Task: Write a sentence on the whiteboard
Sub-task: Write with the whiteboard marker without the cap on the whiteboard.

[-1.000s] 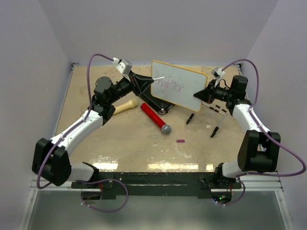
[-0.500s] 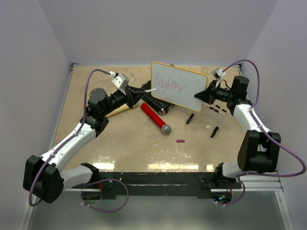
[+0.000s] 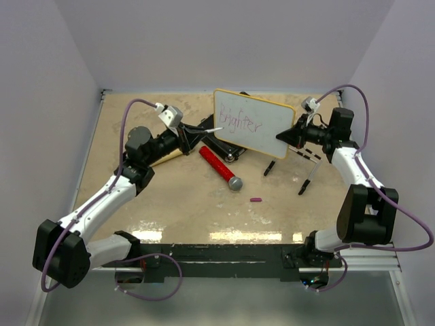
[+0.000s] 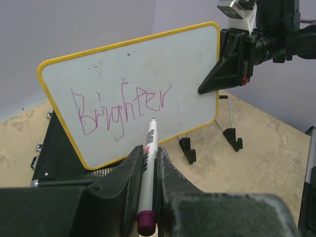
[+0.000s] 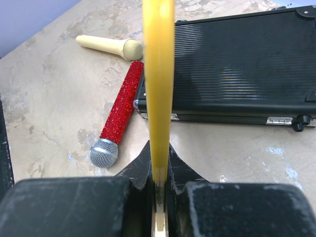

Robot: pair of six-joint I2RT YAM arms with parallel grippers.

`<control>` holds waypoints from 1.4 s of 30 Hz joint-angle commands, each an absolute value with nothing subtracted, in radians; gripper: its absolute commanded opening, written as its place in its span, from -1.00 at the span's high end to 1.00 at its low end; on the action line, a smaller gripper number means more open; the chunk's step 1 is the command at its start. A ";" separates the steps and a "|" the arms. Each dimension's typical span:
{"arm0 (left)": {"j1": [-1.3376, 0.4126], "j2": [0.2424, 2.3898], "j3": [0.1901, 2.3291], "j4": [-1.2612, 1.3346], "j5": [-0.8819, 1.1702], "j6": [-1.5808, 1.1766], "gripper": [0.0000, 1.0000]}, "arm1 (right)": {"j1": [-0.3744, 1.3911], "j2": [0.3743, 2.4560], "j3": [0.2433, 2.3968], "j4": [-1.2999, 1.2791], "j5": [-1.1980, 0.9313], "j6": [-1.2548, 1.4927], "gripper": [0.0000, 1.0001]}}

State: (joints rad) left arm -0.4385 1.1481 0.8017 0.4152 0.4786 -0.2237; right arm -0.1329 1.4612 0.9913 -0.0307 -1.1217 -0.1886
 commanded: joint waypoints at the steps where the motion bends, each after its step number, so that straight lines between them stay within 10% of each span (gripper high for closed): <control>1: -0.425 1.154 0.773 0.500 0.489 -0.279 1.00 | -0.137 1.447 1.028 -0.057 -1.129 -0.215 1.00; 42: -0.425 1.009 0.597 0.649 0.523 -0.363 1.00 | -0.137 1.531 0.925 0.187 -1.111 0.081 1.00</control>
